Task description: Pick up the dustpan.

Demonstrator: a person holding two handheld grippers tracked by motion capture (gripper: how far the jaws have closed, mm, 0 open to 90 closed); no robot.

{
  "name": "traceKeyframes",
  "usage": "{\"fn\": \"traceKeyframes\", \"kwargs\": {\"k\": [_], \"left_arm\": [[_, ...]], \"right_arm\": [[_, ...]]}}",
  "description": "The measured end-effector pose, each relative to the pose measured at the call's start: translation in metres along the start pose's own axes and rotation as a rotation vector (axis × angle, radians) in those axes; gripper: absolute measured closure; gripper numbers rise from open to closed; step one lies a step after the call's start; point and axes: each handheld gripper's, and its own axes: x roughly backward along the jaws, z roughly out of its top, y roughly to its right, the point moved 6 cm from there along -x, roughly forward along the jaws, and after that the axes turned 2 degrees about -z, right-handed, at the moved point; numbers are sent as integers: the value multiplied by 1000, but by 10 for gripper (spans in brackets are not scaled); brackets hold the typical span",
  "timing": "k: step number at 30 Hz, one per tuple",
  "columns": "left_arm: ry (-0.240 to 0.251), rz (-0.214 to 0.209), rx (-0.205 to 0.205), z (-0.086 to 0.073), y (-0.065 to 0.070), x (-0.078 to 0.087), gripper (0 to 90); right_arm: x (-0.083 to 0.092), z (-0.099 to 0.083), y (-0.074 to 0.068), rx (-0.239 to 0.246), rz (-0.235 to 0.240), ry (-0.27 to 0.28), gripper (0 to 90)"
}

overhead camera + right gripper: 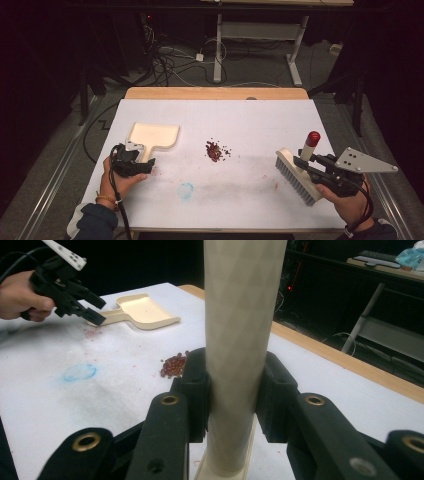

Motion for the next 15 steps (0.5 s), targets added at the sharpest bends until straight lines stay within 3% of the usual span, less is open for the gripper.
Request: {"fn": "traceKeyframes", "kwargs": {"k": [5,10,15], "left_arm": [[-30,12,35,3,-6,-13,296],[-8,-24,87,4,-8,-16,345],[-11,-6,123,5,-9,-17,391]], "right_arm": [[0,-1,1,-6,-3,0,706],[-1,0,1,-5,-3,-1,706],[-5,-1,1,-16,2,-5,706]]}}
